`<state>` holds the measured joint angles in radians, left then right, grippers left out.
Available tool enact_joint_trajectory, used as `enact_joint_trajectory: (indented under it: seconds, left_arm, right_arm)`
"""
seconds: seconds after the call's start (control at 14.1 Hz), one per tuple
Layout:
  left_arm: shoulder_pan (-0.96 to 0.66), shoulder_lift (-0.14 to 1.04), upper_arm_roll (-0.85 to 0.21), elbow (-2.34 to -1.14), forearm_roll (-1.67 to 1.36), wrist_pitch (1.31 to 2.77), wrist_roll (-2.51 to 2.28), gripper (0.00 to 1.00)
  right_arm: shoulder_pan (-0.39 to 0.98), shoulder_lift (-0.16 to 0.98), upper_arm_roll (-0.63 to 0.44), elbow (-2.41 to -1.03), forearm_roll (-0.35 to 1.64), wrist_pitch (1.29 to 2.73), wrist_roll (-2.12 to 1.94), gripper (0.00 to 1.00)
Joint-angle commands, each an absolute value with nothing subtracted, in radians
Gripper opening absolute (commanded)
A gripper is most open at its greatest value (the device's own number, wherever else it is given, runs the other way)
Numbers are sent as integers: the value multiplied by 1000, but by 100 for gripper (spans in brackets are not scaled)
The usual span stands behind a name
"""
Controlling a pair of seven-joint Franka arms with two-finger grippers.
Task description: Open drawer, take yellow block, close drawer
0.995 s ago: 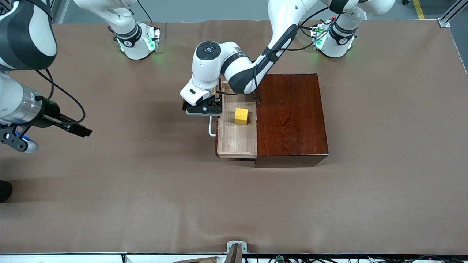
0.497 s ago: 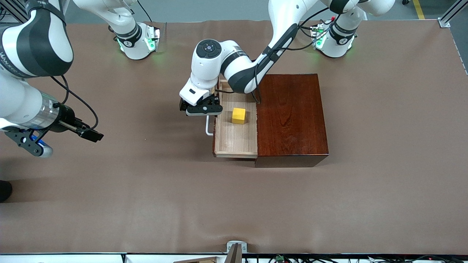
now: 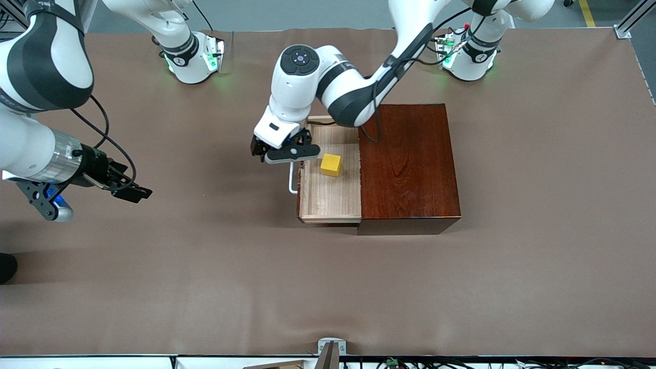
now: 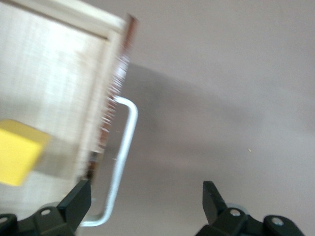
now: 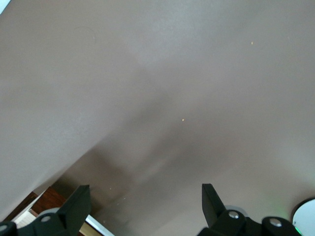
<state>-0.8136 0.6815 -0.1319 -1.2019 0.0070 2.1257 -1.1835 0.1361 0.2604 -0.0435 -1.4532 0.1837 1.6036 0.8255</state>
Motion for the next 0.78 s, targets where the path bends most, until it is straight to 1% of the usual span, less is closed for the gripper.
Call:
enact_joint_trajectory:
  seconds: [0.0, 0.21, 0.36, 0.5, 0.71]
  left_arm:
    - [-730, 542, -137, -1223, -6, 1892, -1134, 100]
    - [-623, 419, -132, -1241, 6, 1688, -920, 100]
    - [-510, 361, -133, -1255, 5, 1558, -722, 100]
    - [-399, 310, -140, -1262, 3, 1491, -567, 100]
    - [-264, 207, -140, -1351, 5, 1474, -398, 100]
  right_arm:
    - [166, 267, -41, -1446, 206, 1589, 911, 100]
    - [210, 267, -41, -1450, 206, 1589, 1043, 100]
    - [253, 268, -41, -1451, 206, 1592, 1130, 100]
    - [293, 279, -41, -1453, 206, 1601, 1216, 100]
    - [371, 285, -41, -1469, 204, 1603, 1287, 100]
